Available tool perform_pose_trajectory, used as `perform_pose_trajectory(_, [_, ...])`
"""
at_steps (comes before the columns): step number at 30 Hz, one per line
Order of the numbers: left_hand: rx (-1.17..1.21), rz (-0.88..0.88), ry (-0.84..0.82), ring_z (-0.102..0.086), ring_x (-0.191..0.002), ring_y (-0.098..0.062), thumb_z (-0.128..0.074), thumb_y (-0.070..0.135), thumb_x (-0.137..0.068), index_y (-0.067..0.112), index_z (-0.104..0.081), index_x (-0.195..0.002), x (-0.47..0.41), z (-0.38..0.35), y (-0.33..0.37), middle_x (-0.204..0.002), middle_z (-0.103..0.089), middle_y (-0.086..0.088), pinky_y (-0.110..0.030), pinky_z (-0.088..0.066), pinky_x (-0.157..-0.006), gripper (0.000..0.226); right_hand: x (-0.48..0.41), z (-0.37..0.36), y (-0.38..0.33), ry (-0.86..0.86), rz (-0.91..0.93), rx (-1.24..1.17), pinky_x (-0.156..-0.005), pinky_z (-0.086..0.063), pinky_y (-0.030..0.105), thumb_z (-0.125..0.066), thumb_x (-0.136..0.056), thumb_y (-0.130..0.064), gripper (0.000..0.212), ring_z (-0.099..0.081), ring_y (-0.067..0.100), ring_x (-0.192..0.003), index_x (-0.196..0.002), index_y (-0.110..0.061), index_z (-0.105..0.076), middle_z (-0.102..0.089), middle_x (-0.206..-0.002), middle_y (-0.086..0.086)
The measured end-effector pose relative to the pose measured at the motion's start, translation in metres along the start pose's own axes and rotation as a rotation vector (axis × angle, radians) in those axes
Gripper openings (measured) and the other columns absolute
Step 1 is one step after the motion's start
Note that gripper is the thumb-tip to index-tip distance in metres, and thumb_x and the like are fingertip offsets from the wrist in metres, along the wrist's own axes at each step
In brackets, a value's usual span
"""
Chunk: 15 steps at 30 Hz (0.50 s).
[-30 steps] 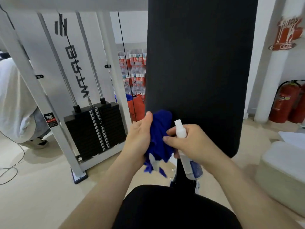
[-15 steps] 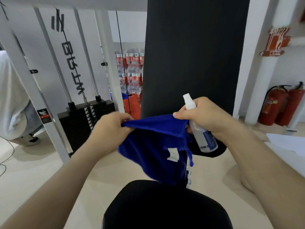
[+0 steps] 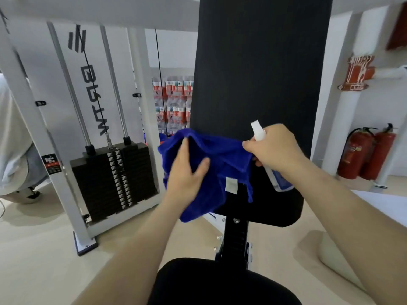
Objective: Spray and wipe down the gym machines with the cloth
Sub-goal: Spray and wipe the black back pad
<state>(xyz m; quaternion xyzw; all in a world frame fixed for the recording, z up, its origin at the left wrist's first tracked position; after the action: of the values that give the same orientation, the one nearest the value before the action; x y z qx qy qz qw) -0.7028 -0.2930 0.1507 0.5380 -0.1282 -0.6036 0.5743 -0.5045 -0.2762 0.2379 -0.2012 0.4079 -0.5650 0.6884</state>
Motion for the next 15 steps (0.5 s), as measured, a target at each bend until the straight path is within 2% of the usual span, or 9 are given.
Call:
perform_pose_trajectory(1, [-0.084,-0.011,0.007,-0.031,-0.138,-0.017,-0.049,0.043,-0.097,0.029,-0.016,-0.152,0.003,-0.018,-0.004,-0.154,-0.029,0.0,-0.037,-0.029,-0.112,0.066,0.002,0.001,0.009,0.012,0.002,0.016,-0.068,-0.061,0.045,-0.07,-0.081,-0.029,0.024,-0.07,0.021,-0.057,-0.083,-0.005,-0.07,-0.071,-0.069,0.007])
perform_pose_trajectory(2, [-0.162,-0.012,0.05,-0.025,-0.141,-0.022,-0.043,0.046,-0.097,0.024,-0.011,-0.153,0.006,-0.031,-0.01,-0.157,-0.021,-0.005,-0.039,-0.026,-0.113,0.069,0.004,0.001,0.017,0.021,0.007,0.021,-0.067,-0.061,0.044,-0.071,-0.081,-0.032,0.027,-0.07,0.022,-0.056,-0.081,-0.004,-0.07,-0.071,-0.068,0.008])
perform_pose_trajectory(5, [-0.446,-0.13,0.151,-0.032,-0.135,-0.037,-0.029,0.051,-0.095,0.009,-0.035,-0.141,0.009,-0.039,-0.026,-0.147,-0.032,-0.018,-0.047,-0.025,-0.114,0.063,0.005,0.003,0.03,0.053,0.001,-0.081,-0.063,-0.059,0.039,-0.07,-0.085,-0.034,0.028,-0.067,0.016,-0.049,-0.076,-0.007,-0.069,-0.069,-0.059,0.004])
perform_pose_trajectory(7, [-0.764,-0.23,0.058,-0.03,-0.137,-0.04,-0.022,0.052,-0.096,0.009,-0.041,-0.139,0.022,-0.042,-0.04,-0.145,-0.036,-0.019,-0.049,-0.014,-0.118,0.063,0.003,0.005,0.035,0.036,-0.022,-0.203,-0.059,-0.055,0.033,-0.068,-0.088,-0.033,0.027,-0.062,0.012,-0.044,-0.074,-0.01,-0.068,-0.065,-0.053,0.0])
perform_pose_trajectory(8, [-0.858,-0.291,-0.006,-0.036,-0.132,-0.04,-0.023,0.05,-0.097,0.01,-0.046,-0.136,0.03,-0.043,-0.043,-0.14,-0.043,-0.018,-0.049,-0.018,-0.115,0.061,0.003,0.006,0.037,0.018,-0.034,-0.259,-0.059,-0.054,0.032,-0.067,-0.09,-0.032,0.028,-0.061,0.011,-0.045,-0.074,-0.01,-0.068,-0.064,-0.053,0.0])
perform_pose_trajectory(10, [-0.819,-0.453,-0.046,-0.06,-0.097,-0.035,-0.036,0.041,-0.092,0.01,-0.061,-0.108,0.043,-0.045,-0.034,-0.104,-0.062,-0.012,-0.045,-0.043,-0.087,0.042,0.004,0.009,0.037,-0.034,-0.042,-0.338,-0.06,-0.055,0.032,-0.067,-0.09,-0.034,0.029,-0.061,0.013,-0.048,-0.075,-0.008,-0.068,-0.063,-0.054,0.002])
perform_pose_trajectory(11, [-0.779,-0.538,-0.05,-0.061,-0.078,-0.029,-0.042,0.036,-0.087,0.012,-0.061,-0.094,0.046,-0.048,-0.021,-0.087,-0.063,-0.006,-0.037,-0.045,-0.072,0.031,0.005,0.012,0.037,-0.067,-0.033,-0.358,-0.06,-0.056,0.032,-0.068,-0.09,-0.035,0.031,-0.061,0.015,-0.049,-0.076,-0.007,-0.068,-0.063,-0.054,0.003])
perform_pose_trajectory(13, [-0.811,-0.653,-0.047,-0.058,-0.069,-0.022,-0.049,0.034,-0.077,0.016,-0.059,-0.088,0.038,-0.051,0.009,-0.081,-0.062,0.0,-0.029,-0.042,-0.062,0.024,0.006,0.013,0.036,-0.139,0.004,-0.337,-0.058,-0.057,0.032,-0.071,-0.086,-0.039,0.034,-0.061,0.017,-0.048,-0.08,-0.006,-0.068,-0.063,-0.054,0.003])
perform_pose_trajectory(15, [-0.839,-0.67,-0.067,-0.057,-0.068,-0.022,-0.059,0.033,-0.067,0.018,-0.062,-0.088,0.017,-0.055,0.048,-0.079,-0.062,0.001,-0.029,-0.042,-0.058,0.026,0.01,0.018,0.039,-0.215,0.059,-0.232,-0.057,-0.057,0.032,-0.075,-0.08,-0.046,0.037,-0.063,0.018,-0.049,-0.087,-0.01,-0.067,-0.066,-0.059,0.002])
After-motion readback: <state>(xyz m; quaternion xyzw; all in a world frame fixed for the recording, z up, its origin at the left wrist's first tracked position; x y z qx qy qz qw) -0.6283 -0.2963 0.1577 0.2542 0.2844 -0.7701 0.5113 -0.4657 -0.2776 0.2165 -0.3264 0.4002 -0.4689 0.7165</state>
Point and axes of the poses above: each hand's wrist, its own x-axis away from the middle knuckle, its own z-axis out of the back of the hand, y = z × x, the point moved 2 cm from there along -x, towards the middle knuckle
